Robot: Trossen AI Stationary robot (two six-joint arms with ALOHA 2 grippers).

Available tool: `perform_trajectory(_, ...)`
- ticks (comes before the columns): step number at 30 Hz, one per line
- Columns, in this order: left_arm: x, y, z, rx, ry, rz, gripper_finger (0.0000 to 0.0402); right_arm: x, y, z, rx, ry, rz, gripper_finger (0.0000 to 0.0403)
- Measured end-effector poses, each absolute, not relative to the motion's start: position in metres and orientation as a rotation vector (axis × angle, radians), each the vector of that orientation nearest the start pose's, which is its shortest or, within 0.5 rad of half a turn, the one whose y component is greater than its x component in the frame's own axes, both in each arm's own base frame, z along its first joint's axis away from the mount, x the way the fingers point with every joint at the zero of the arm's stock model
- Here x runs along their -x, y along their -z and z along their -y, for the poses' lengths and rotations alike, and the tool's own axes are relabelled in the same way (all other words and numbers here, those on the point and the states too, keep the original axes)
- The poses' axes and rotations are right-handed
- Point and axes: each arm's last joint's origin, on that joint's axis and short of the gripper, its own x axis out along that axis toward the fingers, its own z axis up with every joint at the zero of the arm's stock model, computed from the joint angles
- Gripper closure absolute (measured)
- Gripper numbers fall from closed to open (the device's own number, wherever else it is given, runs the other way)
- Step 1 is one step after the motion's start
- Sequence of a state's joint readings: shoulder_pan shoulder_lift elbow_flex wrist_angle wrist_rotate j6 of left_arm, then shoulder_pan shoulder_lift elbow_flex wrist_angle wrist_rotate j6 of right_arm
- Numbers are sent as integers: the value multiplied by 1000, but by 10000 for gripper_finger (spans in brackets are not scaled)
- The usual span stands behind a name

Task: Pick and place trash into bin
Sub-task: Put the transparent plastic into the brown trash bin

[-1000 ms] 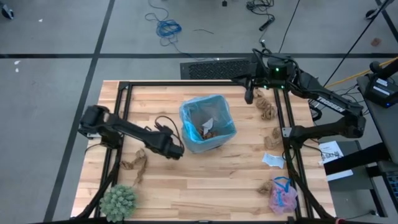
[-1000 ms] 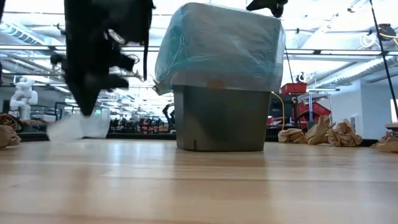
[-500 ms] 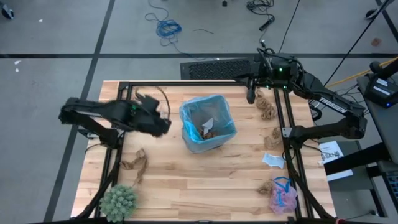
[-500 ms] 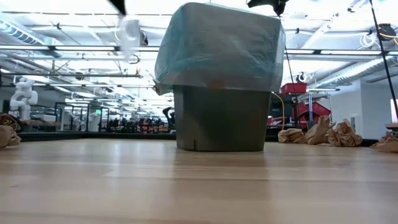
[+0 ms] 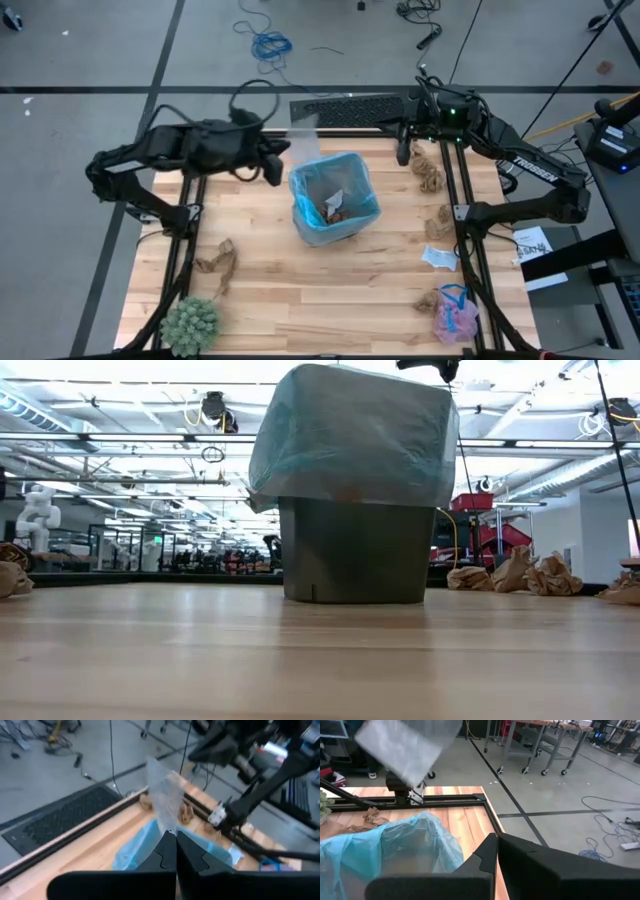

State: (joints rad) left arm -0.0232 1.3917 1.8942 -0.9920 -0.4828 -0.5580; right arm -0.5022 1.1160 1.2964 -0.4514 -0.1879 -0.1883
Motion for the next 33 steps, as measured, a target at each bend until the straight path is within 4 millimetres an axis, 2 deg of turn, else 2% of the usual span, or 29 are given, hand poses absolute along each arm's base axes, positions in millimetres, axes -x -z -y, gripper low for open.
perform_trajectory(7, -288, -461, -21, 414, -463, -493, 401, -198, -421, 103, 72, 298, -268, 396)
perform_trajectory(16, -345, -428, -29, 447, -270, -556, 401, -174, -435, 97, 70, 341, -192, 396)
perform_trajectory(20, -353, -418, -37, 473, -245, -596, 402, -164, -437, 96, 47, 365, -192, 396)
perform_trajectory(24, -351, -413, -46, 483, -270, -622, 402, -157, -434, 96, 27, 379, -235, 396)
perform_trajectory(33, -351, -373, -51, 533, -265, -825, 401, -156, -430, 96, 8, 383, -273, 396)
